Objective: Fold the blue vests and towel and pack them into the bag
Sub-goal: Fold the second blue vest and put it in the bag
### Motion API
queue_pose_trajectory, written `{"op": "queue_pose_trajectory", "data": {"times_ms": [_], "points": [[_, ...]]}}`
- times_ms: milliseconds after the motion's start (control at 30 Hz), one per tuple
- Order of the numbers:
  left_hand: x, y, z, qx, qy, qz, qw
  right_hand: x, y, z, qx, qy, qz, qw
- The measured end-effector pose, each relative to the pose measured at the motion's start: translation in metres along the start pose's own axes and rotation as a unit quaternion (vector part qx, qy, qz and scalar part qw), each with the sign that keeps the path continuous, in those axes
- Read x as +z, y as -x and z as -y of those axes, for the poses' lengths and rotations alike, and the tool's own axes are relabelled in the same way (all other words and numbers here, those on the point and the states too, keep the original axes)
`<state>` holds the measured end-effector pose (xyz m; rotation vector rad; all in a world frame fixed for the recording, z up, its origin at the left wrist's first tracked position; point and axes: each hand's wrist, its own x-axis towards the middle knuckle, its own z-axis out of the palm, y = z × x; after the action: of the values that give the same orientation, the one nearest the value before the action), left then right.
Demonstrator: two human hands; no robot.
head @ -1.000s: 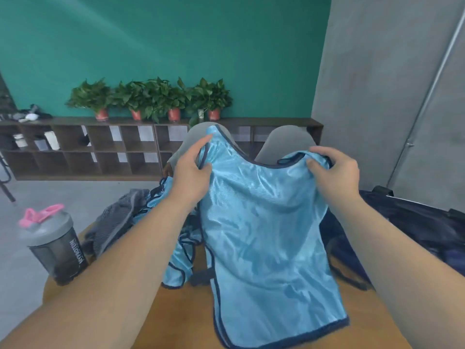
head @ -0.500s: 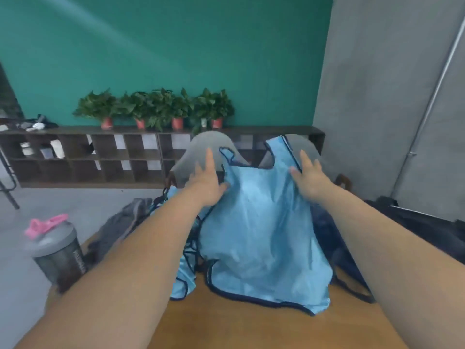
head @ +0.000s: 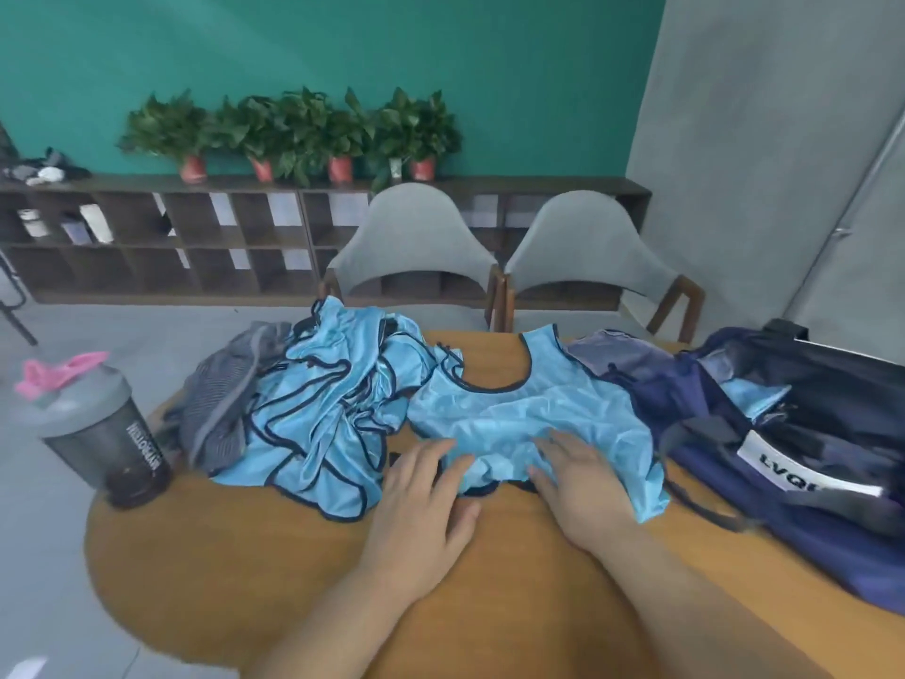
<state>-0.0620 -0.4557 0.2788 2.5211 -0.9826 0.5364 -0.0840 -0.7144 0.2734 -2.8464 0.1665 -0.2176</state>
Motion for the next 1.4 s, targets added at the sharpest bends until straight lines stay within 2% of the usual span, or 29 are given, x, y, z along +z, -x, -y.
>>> {"op": "queue_pose_trajectory", "data": {"times_ms": [67,100,167,233,267,300,433,533,633,800,1000,1100,1167,1267,1400], "points": [[-0.001,0.004,-0.002,0.023,0.004,-0.016,1.0,-0.002,0.0,0.005,0.003,0.064,-0.085,0.994],[0.0,0.006,-0.002,0.037,0.004,-0.017,0.999,-0.001,0.006,0.011,-0.031,0.084,-0.136,0.987],[0.003,0.008,-0.001,0.033,0.007,0.002,0.999,0.005,0.02,0.021,-0.153,0.065,-0.237,0.957],[0.006,0.005,0.0,0.01,0.002,0.036,0.999,0.006,0.028,0.027,-0.251,0.025,-0.217,0.943],[0.007,0.003,0.0,-0.002,-0.001,0.054,0.999,0.009,0.028,0.025,-0.261,0.01,-0.187,0.947],[0.007,0.003,-0.001,-0.015,0.0,0.069,0.997,0.012,0.027,0.022,-0.246,-0.001,-0.163,0.955],[0.006,0.003,-0.001,-0.065,0.022,0.095,0.993,0.017,0.016,0.014,-0.094,0.045,-0.124,0.987],[0.005,0.0,0.001,-0.064,0.031,0.102,0.992,0.021,0.013,0.013,-0.048,0.024,-0.102,0.993],[0.003,-0.002,0.0,-0.063,0.046,0.105,0.991,0.019,0.014,0.012,-0.066,0.014,-0.113,0.991],[-0.002,-0.002,0.0,-0.119,0.091,0.107,0.983,0.02,0.015,0.01,-0.102,-0.011,-0.129,0.986],[-0.001,0.002,0.0,-0.11,0.11,0.042,0.987,0.014,0.025,0.016,-0.198,-0.028,-0.2,0.959],[0.0,0.003,0.001,-0.11,0.121,0.028,0.986,0.013,0.03,0.021,-0.197,-0.059,-0.239,0.949],[0.001,0.004,0.002,-0.084,0.084,-0.004,0.993,0.012,0.035,0.023,-0.178,-0.08,-0.266,0.944],[0.001,0.01,-0.001,-0.005,-0.002,-0.095,0.995,0.009,0.039,0.025,-0.154,-0.097,-0.276,0.944],[0.004,0.01,-0.015,0.067,0.01,-0.09,0.994,0.008,0.04,0.026,-0.156,-0.107,-0.272,0.943]]}}
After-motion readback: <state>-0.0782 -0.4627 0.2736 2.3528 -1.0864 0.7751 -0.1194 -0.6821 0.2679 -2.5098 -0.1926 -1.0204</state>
